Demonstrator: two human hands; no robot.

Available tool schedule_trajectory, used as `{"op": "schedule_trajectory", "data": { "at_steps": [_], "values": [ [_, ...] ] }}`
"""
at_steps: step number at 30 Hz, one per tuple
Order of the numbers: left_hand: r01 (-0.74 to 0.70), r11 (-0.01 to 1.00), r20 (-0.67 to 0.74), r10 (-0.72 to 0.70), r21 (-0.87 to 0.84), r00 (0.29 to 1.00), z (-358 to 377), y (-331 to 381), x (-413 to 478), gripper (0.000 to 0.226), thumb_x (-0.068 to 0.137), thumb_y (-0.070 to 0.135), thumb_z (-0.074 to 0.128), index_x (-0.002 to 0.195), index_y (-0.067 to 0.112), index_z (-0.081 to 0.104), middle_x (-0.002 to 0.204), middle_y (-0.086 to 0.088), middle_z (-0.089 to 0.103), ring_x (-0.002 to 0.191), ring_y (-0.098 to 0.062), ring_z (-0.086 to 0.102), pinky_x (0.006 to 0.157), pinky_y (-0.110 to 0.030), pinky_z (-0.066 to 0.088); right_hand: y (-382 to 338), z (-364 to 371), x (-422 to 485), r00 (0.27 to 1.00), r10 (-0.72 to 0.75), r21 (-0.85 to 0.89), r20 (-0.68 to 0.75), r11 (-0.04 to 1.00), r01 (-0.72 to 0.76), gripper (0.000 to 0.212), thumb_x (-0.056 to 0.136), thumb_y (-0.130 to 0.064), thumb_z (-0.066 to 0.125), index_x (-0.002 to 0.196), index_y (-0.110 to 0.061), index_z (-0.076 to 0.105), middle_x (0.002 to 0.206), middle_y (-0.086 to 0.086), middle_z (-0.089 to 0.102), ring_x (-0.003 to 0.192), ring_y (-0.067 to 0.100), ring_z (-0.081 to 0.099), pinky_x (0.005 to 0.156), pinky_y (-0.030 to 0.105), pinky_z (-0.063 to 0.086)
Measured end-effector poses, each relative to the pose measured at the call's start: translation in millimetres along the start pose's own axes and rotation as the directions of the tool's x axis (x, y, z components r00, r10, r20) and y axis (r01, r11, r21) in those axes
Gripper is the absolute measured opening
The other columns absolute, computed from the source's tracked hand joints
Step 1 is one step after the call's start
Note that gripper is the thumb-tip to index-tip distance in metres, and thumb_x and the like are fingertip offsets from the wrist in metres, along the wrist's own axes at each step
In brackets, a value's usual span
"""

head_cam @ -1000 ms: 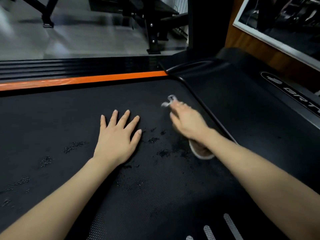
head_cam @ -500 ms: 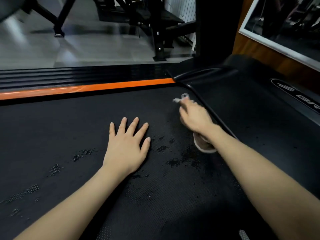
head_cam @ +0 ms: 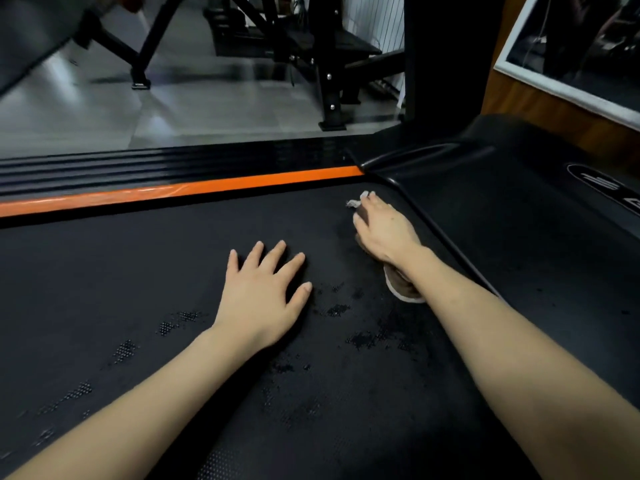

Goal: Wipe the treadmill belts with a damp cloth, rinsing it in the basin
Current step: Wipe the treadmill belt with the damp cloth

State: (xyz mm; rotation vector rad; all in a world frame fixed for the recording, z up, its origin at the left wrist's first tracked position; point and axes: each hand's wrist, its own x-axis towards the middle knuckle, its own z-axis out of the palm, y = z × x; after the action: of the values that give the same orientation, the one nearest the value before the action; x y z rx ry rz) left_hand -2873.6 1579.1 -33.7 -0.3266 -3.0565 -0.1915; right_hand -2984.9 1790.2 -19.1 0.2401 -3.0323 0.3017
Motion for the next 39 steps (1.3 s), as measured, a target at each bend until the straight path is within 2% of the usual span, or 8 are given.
{"op": "schedule_trajectory", "data": {
  "at_steps": [6, 11, 15, 19, 22, 26, 33, 39],
  "values": [
    [0.036, 0.998, 0.000, -0.036, 0.056, 0.999, 4, -39, 21, 0.083, 0.071, 0.069, -0.014, 0.147, 0.048, 0.012, 0.159, 0.003, 0.011, 0.146, -0.028, 0.002, 0.116, -0.054, -0.003, 10, -11, -11, 0.976, -0.147, -0.013, 0.161, 0.988, 0.151, 0.086, 0.087, -0.057, 0.050, 0.150, -0.011, 0.013, 0.158, 0.008, 0.008, 0.145, 0.021, 0.007, 0.117, 0.042, 0.003],
    [0.020, 1.000, -0.041, -0.020, 0.017, 0.999, 11, -40, 21, 0.080, 0.074, 0.069, -0.011, 0.147, 0.047, 0.014, 0.159, 0.001, 0.014, 0.146, -0.030, 0.004, 0.115, -0.055, -0.001, 35, -18, -41, 0.909, -0.347, 0.095, 0.231, 0.938, 0.334, 0.076, 0.084, -0.057, 0.048, 0.147, -0.022, 0.025, 0.157, -0.002, 0.011, 0.145, 0.011, 0.006, 0.119, 0.031, 0.003],
    [0.035, 0.999, -0.041, -0.033, 0.035, 0.999, 13, -39, 21, 0.082, 0.072, 0.068, -0.014, 0.147, 0.047, 0.011, 0.159, 0.002, 0.012, 0.146, -0.029, 0.002, 0.115, -0.055, -0.002, 32, -6, 8, 0.990, -0.143, 0.073, -0.005, 0.987, 0.143, 0.054, 0.096, -0.036, 0.047, 0.142, -0.008, 0.036, 0.144, 0.013, 0.042, 0.132, 0.027, 0.039, 0.105, 0.030, 0.028],
    [0.041, 0.998, -0.042, -0.039, 0.046, 0.998, 13, -38, 23, 0.082, 0.072, 0.068, -0.014, 0.147, 0.047, 0.012, 0.159, 0.002, 0.013, 0.146, -0.029, 0.004, 0.115, -0.056, 0.002, 2, 8, 55, 0.991, 0.131, 0.006, -0.032, 0.991, -0.131, 0.049, 0.098, -0.039, 0.036, 0.128, -0.001, 0.045, 0.134, 0.023, 0.046, 0.123, 0.037, 0.043, 0.100, 0.044, 0.036],
    [0.041, 0.998, -0.044, -0.039, 0.050, 0.998, 13, -38, 23, 0.082, 0.071, 0.068, -0.015, 0.147, 0.047, 0.011, 0.159, 0.003, 0.013, 0.146, -0.028, 0.003, 0.115, -0.056, 0.001, -34, 18, 40, 0.998, -0.032, -0.004, -0.048, 0.999, 0.032, 0.045, 0.098, -0.038, 0.036, 0.119, 0.000, 0.049, 0.130, 0.024, 0.046, 0.122, 0.037, 0.042, 0.098, 0.045, 0.035],
    [0.039, 0.999, -0.051, -0.038, 0.011, 0.998, 11, -38, 20, 0.081, 0.072, 0.069, -0.013, 0.147, 0.049, 0.012, 0.159, 0.003, 0.013, 0.146, -0.027, 0.003, 0.115, -0.054, -0.001, -49, 19, 24, 0.973, -0.231, 0.072, 0.014, 0.971, 0.230, 0.053, 0.100, -0.038, 0.033, 0.139, -0.003, 0.037, 0.149, 0.015, 0.031, 0.139, 0.028, 0.025, 0.110, 0.038, 0.023],
    [0.057, 0.997, -0.027, -0.056, 0.044, 0.998, 12, -36, 22, 0.081, 0.071, 0.068, -0.015, 0.147, 0.048, 0.008, 0.159, 0.004, 0.011, 0.146, -0.027, 0.001, 0.116, -0.055, -0.001, -34, 28, 77, 0.962, 0.261, -0.079, -0.083, 0.960, -0.267, 0.050, 0.098, -0.038, 0.028, 0.124, -0.002, 0.052, 0.132, 0.027, 0.047, 0.126, 0.038, 0.038, 0.104, 0.048, 0.034],
    [0.042, 0.999, -0.040, -0.042, 0.008, 0.998, 13, -41, 21, 0.078, 0.074, 0.070, -0.011, 0.146, 0.050, 0.012, 0.159, 0.005, 0.014, 0.147, -0.026, 0.003, 0.116, -0.054, -0.001, -89, 40, 56, 0.983, -0.168, -0.030, -0.078, 0.986, 0.166, 0.046, 0.097, -0.034, 0.035, 0.129, -0.003, 0.048, 0.128, 0.018, 0.052, 0.120, 0.035, 0.047, 0.098, 0.043, 0.038]
  ]
}}
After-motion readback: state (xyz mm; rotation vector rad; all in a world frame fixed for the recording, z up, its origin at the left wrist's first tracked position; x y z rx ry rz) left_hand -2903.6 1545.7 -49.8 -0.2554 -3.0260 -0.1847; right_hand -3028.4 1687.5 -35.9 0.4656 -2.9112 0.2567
